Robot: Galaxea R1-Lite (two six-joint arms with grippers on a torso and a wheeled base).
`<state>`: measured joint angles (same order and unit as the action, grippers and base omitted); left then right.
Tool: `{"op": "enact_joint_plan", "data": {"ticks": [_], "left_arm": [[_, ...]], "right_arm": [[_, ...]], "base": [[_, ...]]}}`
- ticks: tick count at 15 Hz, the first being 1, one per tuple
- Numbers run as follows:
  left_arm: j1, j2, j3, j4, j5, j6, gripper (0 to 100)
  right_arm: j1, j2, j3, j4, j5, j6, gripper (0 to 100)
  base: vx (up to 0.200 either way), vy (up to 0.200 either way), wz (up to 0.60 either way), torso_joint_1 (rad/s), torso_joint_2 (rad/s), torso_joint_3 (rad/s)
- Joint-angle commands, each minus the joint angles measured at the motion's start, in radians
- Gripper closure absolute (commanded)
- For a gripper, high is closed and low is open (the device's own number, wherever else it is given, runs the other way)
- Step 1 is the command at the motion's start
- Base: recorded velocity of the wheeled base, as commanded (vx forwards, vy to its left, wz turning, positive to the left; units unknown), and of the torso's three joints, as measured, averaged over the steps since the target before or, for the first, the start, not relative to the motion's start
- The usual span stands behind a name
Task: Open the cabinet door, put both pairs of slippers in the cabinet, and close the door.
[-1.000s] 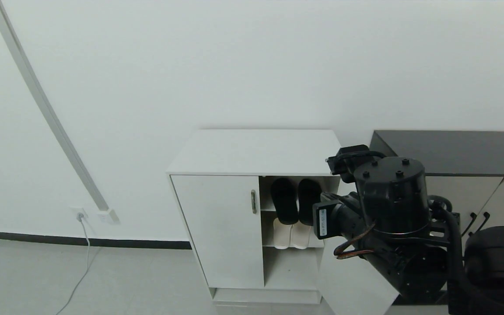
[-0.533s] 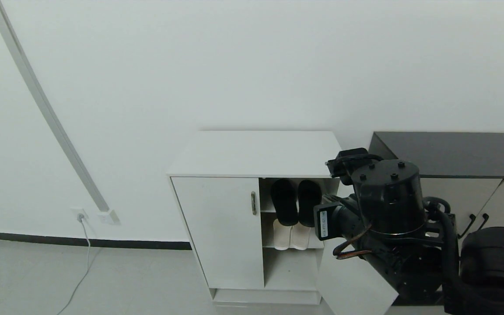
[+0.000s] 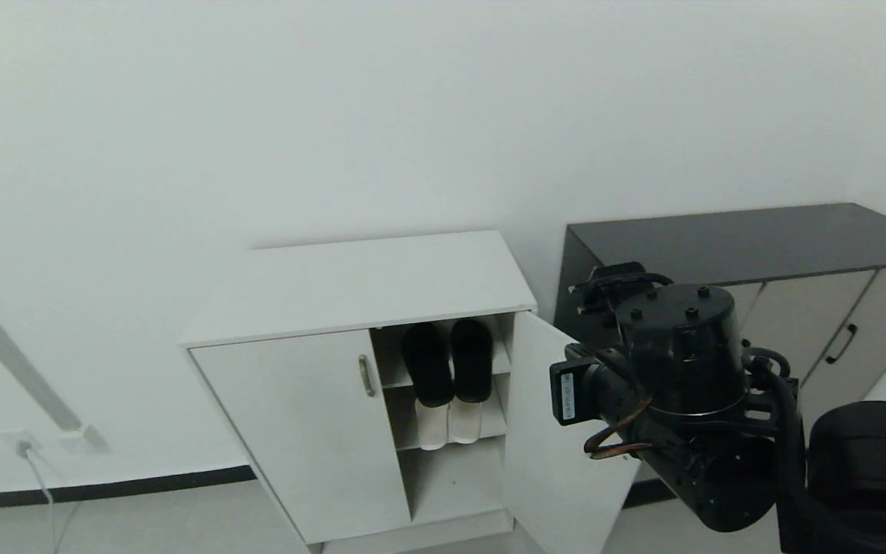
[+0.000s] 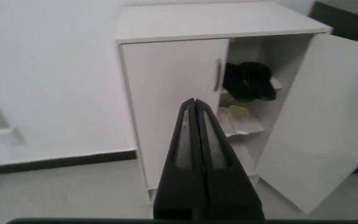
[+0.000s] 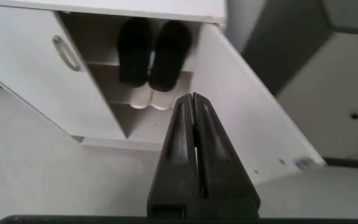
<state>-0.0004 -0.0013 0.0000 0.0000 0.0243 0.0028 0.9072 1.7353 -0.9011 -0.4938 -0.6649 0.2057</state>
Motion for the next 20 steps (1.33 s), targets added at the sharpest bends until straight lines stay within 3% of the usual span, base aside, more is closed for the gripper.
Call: {"op": "enact_joint_plan", "data": {"ticks": [1, 6, 12, 15, 18, 20], "left_arm": [[0.000, 0.001, 0.000, 0.000, 0.000, 0.000, 100], [0.000, 0.001, 0.000, 0.000, 0.000, 0.000, 100], [0.000, 0.001, 0.000, 0.000, 0.000, 0.000, 100], [0.000, 0.001, 0.000, 0.000, 0.000, 0.002, 100], [0.000, 0.001, 0.000, 0.000, 0.000, 0.002, 100], [0.000, 0.001, 0.000, 0.000, 0.000, 0.002, 100]], "right_arm": [[-0.016, 0.004, -0.001, -0.002, -0.001, 0.000, 100], [-0.021, 0.007, 0.001, -0.020, -0.001, -0.009, 100], [-0.030, 0.007, -0.002, -0.020, -0.001, -0.017, 100], [-0.136, 0.043, -0.041, -0.042, 0.016, -0.077, 100], [-0.264, 0.101, -0.134, -0.054, 0.136, -0.092, 100], [-0.360, 0.190, -0.265, -0.006, 0.185, -0.088, 100]], "base": [[0.000, 0.000, 0.00, 0.000, 0.00, 0.000], [0.000, 0.000, 0.00, 0.000, 0.00, 0.000], [-0.200, 0.000, 0.00, -0.001, 0.00, 0.000], [0.000, 0.000, 0.00, 0.000, 0.00, 0.000], [0.000, 0.000, 0.00, 0.000, 0.00, 0.000], [0.000, 0.000, 0.00, 0.000, 0.00, 0.000]]}}
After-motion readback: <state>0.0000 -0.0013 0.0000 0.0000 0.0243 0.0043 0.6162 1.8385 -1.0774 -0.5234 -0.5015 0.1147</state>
